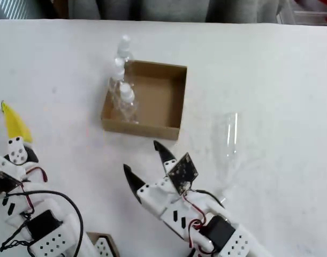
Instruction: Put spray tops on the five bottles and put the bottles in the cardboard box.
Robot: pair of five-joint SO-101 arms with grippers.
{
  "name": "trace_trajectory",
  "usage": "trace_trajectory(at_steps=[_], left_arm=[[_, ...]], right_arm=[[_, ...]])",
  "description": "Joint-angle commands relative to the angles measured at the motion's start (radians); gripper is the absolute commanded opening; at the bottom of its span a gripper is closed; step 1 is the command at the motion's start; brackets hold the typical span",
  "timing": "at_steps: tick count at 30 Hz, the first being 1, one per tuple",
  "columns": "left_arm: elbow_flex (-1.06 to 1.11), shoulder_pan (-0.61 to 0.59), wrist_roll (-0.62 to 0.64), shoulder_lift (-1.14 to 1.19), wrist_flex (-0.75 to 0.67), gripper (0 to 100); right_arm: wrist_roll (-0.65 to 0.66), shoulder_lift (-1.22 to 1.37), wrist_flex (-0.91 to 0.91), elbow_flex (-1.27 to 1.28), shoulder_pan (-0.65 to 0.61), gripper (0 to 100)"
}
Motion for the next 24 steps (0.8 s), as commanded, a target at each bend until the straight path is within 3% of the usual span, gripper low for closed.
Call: trace_trajectory(at_steps=[1, 7, 18, 24], left_arm=[[-0.003, 0.053, -0.005, -0.01, -0.032, 11], [-0.003, 0.154, -0.006, -0.01, -0.034, 11], [-0.061, 0.203, -0.089, 0.005, 0.009, 11], [-0.33, 0.203, -0.08, 0.332, 0.075, 11]], right_arm=[[0.017, -0.008, -0.001, -0.003, 0.01, 32.1], [0.014, -0.008, -0.001, -0.003, 0.035, 32.1], [0.012, -0.008, 0.007, -0.002, 0.079, 32.1], [0.012, -0.008, 0.007, 0.0, 0.079, 32.1]])
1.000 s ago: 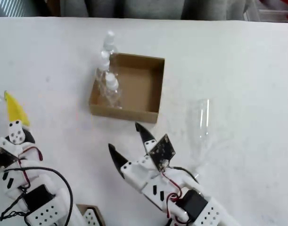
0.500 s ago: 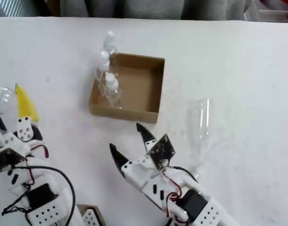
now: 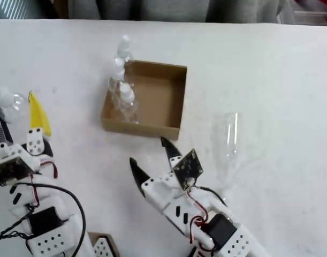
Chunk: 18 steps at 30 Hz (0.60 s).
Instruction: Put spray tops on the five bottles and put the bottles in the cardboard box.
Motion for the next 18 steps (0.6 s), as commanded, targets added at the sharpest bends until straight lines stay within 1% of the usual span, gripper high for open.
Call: trace_trajectory(at_steps=[1, 5, 8, 10, 15, 18], left_arm=[[-0.213, 0.013, 0.005, 0.248, 0.0, 11], [-0.33, 0.012, 0.074, 0.475, -0.009, 11], [-0.324, 0.012, 0.1, 0.568, -0.107, 11], [-0.267, 0.013, 0.103, 0.605, -0.227, 11], [-0.043, 0.065, 0.095, 0.7, -0.626, 11], [0.014, 0.09, 0.095, 0.776, -0.766, 11]], right_arm=[[0.012, -0.008, 0.005, 0.008, 0.007, 32.1], [0.018, -0.008, 0.001, 0.023, 0.007, 32.1], [0.018, -0.008, 0.001, 0.023, 0.007, 32.1], [0.02, -0.008, 0.001, 0.023, 0.007, 32.1], [0.02, -0.008, 0.001, 0.023, 0.007, 32.1], [0.02, -0.008, 0.001, 0.025, 0.007, 32.1]])
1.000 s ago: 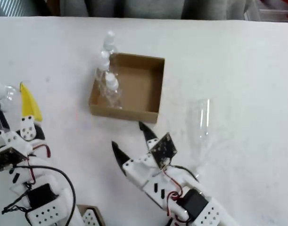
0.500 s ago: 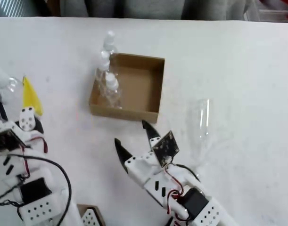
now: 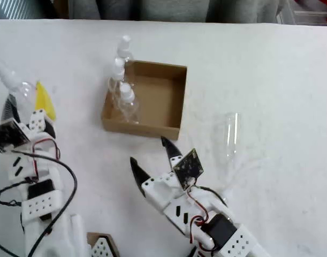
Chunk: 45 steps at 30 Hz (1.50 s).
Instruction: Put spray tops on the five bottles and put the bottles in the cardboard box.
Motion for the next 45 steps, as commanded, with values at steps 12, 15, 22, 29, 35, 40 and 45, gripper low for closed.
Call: trace_trajectory(at_steps=[12, 15, 22, 29, 35, 40, 45], left_arm=[[0.025, 0.073, 0.009, 0.444, -0.446, 11], [0.023, 0.093, 0.009, 0.552, -0.539, 11], [0.015, 0.143, 0.009, 0.831, -0.809, 11], [-0.044, 0.163, 0.009, 1.095, -1.017, 11], [-0.092, 0.163, 0.009, 1.297, -1.195, 11], [-0.098, 0.2, 0.009, 1.369, -1.246, 11], [-0.095, 0.214, -0.071, 1.376, -1.249, 11]], right_arm=[[0.02, -0.008, 0.001, 0.011, 0.005, 32.1], [0.02, -0.008, 0.001, 0.011, 0.005, 32.1], [0.02, -0.008, 0.001, 0.011, 0.005, 32.1], [0.02, -0.008, 0.002, 0.012, 0.005, 32.1], [0.021, -0.008, 0.005, 0.012, 0.005, 32.1], [0.021, -0.008, 0.007, 0.017, 0.001, 32.1], [0.021, -0.008, 0.007, 0.017, 0.001, 32.1]])
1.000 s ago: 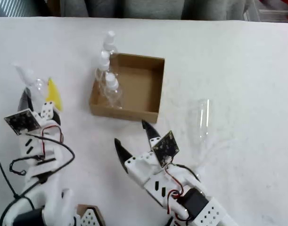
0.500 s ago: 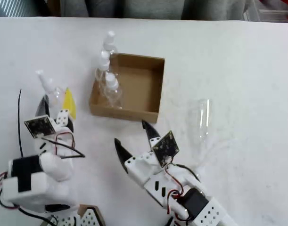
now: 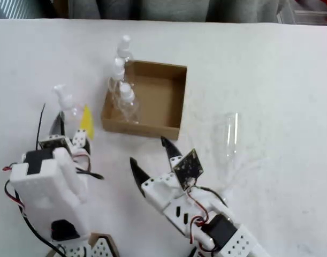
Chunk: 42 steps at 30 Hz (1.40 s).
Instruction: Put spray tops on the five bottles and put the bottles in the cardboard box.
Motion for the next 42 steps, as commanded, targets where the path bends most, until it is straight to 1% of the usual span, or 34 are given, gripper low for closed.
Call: trace_trajectory(at_steps=[1, 7, 11, 18, 23, 26, 28, 37, 39, 42], left_arm=[[-0.023, 0.025, -0.046, -0.001, -0.032, 11], [-0.021, 0.033, -0.054, -0.001, -0.032, 11], [-0.014, 0.035, -0.098, -0.001, -0.034, 12], [-0.009, 0.027, -0.066, 0.001, -0.035, 23], [0.037, 0.027, -0.069, -0.007, -0.038, 24], [0.081, 0.027, -0.075, -0.008, -0.077, 24], [0.098, 0.025, -0.075, -0.008, -0.078, 24], [0.106, 0.018, -0.103, -0.008, -0.084, 24], [0.107, 0.016, -0.098, -0.008, -0.087, 27], [0.117, 0.016, -0.095, -0.008, -0.089, 35]], right_arm=[[0.021, -0.008, 0.007, 0.009, 0.002, 32.1], [0.021, -0.008, 0.007, 0.009, 0.002, 32.1], [0.021, -0.008, 0.007, 0.009, 0.002, 32.1], [0.021, -0.007, 0.007, 0.009, 0.002, 32.1], [0.021, -0.004, 0.007, 0.009, 0.002, 32.1], [0.021, -0.004, 0.007, 0.009, 0.002, 32.1], [0.021, -0.004, 0.007, 0.009, 0.002, 32.1], [0.021, -0.002, 0.007, 0.009, 0.007, 32.1], [0.021, -0.002, 0.007, 0.009, 0.007, 32.1], [0.021, -0.002, 0.007, 0.009, 0.007, 32.1]])
